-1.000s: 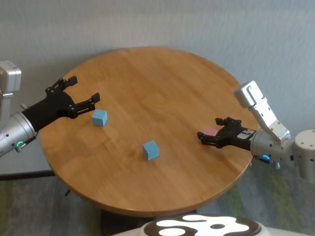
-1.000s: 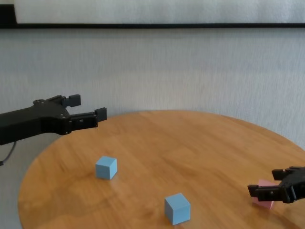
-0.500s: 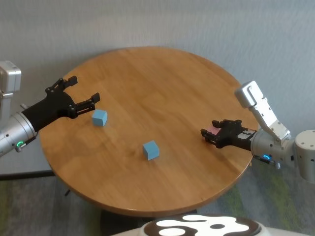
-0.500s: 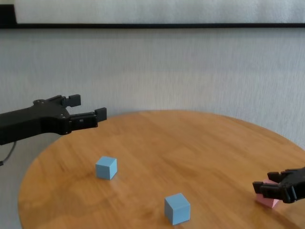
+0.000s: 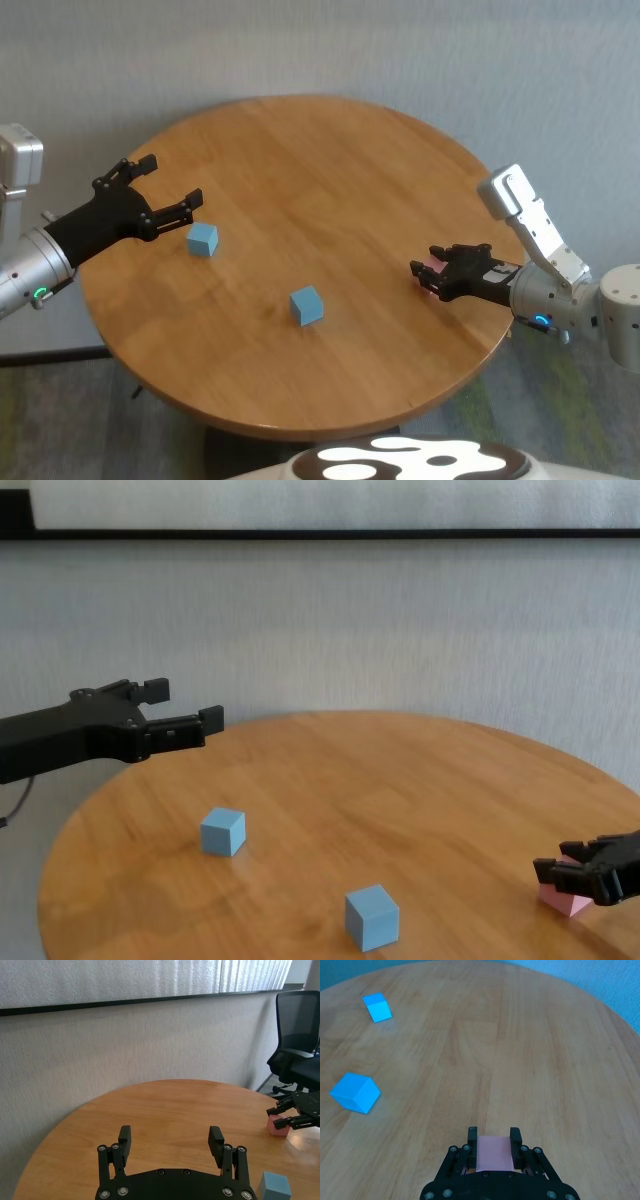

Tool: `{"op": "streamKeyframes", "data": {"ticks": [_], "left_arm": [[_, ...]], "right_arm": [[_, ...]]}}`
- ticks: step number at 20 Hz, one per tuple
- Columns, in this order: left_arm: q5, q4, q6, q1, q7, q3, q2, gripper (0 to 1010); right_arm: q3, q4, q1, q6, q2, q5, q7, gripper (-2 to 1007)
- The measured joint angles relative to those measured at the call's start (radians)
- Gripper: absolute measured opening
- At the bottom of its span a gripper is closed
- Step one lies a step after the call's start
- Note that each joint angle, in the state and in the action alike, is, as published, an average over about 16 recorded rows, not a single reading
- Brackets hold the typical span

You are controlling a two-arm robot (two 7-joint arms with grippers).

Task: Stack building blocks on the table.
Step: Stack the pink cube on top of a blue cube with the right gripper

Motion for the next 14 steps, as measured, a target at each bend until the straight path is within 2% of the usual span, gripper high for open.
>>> {"op": "streamKeyframes", "data": {"ticks": [14], "left_arm": [[0.0, 0.0, 0.0, 0.0, 0.0, 0.0, 0.0, 1000]], "right_arm": [[0.003, -0.011, 0.002, -0.015, -0.006, -0.012, 0.015, 352]]}}
